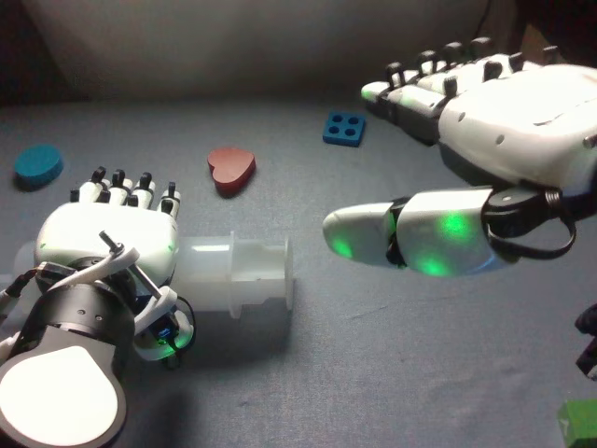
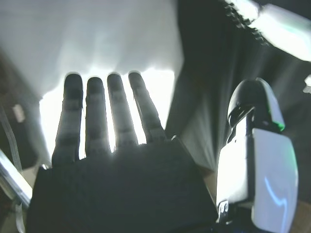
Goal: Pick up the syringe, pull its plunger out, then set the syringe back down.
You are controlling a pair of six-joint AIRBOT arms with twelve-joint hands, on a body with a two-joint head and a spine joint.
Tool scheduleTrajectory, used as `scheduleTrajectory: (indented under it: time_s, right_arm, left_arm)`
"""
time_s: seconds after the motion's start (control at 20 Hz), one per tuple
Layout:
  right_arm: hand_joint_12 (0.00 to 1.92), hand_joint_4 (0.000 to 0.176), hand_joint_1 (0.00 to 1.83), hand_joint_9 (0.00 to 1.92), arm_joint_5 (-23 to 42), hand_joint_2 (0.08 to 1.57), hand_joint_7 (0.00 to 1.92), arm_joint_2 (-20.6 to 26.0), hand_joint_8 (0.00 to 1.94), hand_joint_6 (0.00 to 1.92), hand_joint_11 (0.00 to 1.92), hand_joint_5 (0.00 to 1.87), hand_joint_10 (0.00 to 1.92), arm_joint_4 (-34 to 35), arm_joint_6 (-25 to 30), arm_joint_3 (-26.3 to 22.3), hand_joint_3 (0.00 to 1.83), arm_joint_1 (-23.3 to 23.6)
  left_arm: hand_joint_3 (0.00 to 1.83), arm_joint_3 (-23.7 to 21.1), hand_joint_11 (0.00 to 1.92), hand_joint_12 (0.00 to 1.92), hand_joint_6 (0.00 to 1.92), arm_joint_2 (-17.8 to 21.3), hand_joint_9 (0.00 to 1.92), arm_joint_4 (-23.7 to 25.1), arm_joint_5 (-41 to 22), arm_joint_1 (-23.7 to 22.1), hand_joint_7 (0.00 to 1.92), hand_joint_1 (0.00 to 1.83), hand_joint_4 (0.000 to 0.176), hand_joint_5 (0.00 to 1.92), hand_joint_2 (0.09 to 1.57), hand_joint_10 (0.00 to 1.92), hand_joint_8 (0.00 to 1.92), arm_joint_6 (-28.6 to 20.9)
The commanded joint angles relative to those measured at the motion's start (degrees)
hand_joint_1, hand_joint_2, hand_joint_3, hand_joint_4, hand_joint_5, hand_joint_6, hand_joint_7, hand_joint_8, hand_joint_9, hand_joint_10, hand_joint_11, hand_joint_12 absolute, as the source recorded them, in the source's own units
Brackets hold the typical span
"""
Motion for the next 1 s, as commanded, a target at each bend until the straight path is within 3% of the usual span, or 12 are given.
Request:
scheduleTrajectory:
  time_s: [0.0,0.25,0.45,0.95]
  right_arm:
    - [0.33,0.000,0.00,0.04,0.9,1.00,0.04,-0.3,0.00,0.00,0.00,0.06,0.00,-4.0,-1.3,0.0,0.00,-0.4]
    - [0.38,0.000,0.00,0.05,2.9,1.00,0.05,-3.2,0.00,0.00,0.00,0.06,0.00,-4.5,1.2,0.0,0.00,-3.1]
    - [0.36,0.000,0.00,0.05,6.7,1.01,0.04,-4.3,0.00,0.00,0.00,0.06,0.00,-9.7,3.6,-0.1,0.00,-3.5]
    - [0.38,0.000,0.00,0.06,8.1,1.02,0.05,-4.7,0.00,0.00,0.00,0.08,0.00,-10.0,2.8,-0.1,0.00,-2.3]
  left_arm:
    - [0.00,0.5,0.00,0.38,0.00,-0.6,0.06,4.9,3.0,-0.1,0.06,0.90,0.000,0.10,0.96,0.00,0.00,0.3]
    - [0.00,3.1,0.00,0.36,0.00,-2.5,0.05,4.9,1.1,0.5,0.07,0.92,0.000,0.09,0.97,0.00,0.00,-0.6]
    - [0.00,4.6,0.00,0.36,0.00,-3.1,0.04,4.9,0.5,1.3,0.07,0.91,0.000,0.09,0.96,0.00,0.00,-1.8]
    - [0.00,8.3,0.00,0.40,0.00,-6.0,0.06,6.0,-3.2,2.4,0.10,0.86,0.000,0.10,1.00,0.00,0.00,-2.8]
